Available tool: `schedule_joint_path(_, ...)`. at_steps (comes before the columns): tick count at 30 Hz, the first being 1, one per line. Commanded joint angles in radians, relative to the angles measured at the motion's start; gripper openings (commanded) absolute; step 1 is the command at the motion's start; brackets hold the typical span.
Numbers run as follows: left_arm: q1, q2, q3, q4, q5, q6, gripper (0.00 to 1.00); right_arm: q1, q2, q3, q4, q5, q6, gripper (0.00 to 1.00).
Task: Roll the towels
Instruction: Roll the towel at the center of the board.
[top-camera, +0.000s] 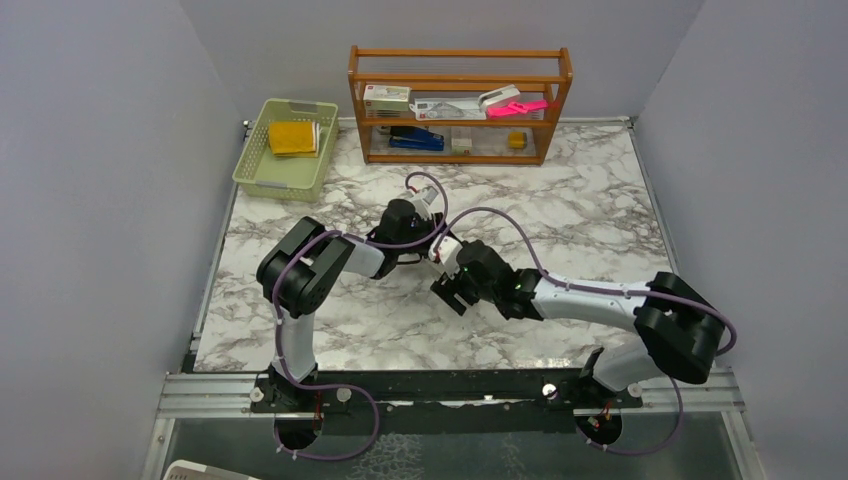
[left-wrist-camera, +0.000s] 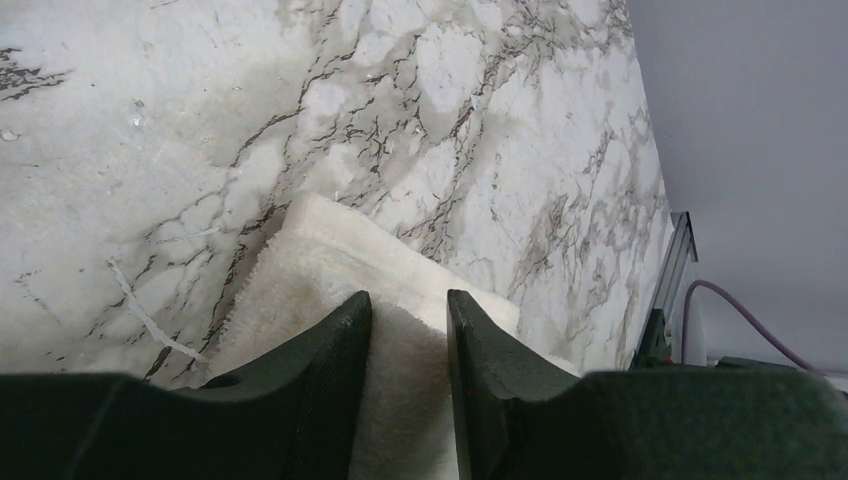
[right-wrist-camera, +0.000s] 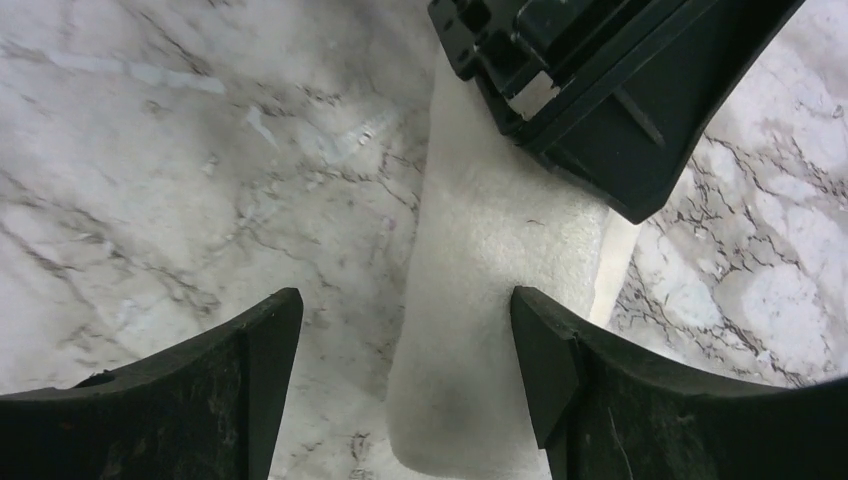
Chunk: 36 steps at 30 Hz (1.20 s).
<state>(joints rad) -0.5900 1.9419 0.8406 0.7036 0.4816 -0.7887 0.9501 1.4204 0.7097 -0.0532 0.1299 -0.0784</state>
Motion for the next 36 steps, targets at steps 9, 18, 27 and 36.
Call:
schedule_joint_path(9,0.007,0.043,0.005,-0.223,-0.053,0.089,0.38,0.011,0.184,0.097,-0.194,0.315,0.073,0.58)
schedule_joint_path(18,0.116,-0.069,-0.008,-0.318,-0.004,0.104,0.38,-0.094,0.204,0.121,-0.231,0.238,0.179,0.47)
schedule_joint_path(27,0.218,-0.308,-0.091,-0.37,-0.074,0.046,0.46,-0.338,0.095,0.095,-0.17,-0.234,0.219,0.37)
schedule_joint_path(36,0.172,-0.347,-0.184,-0.271,-0.073,-0.038,0.47,-0.559,0.131,0.025,-0.018,-0.677,0.398,0.29)
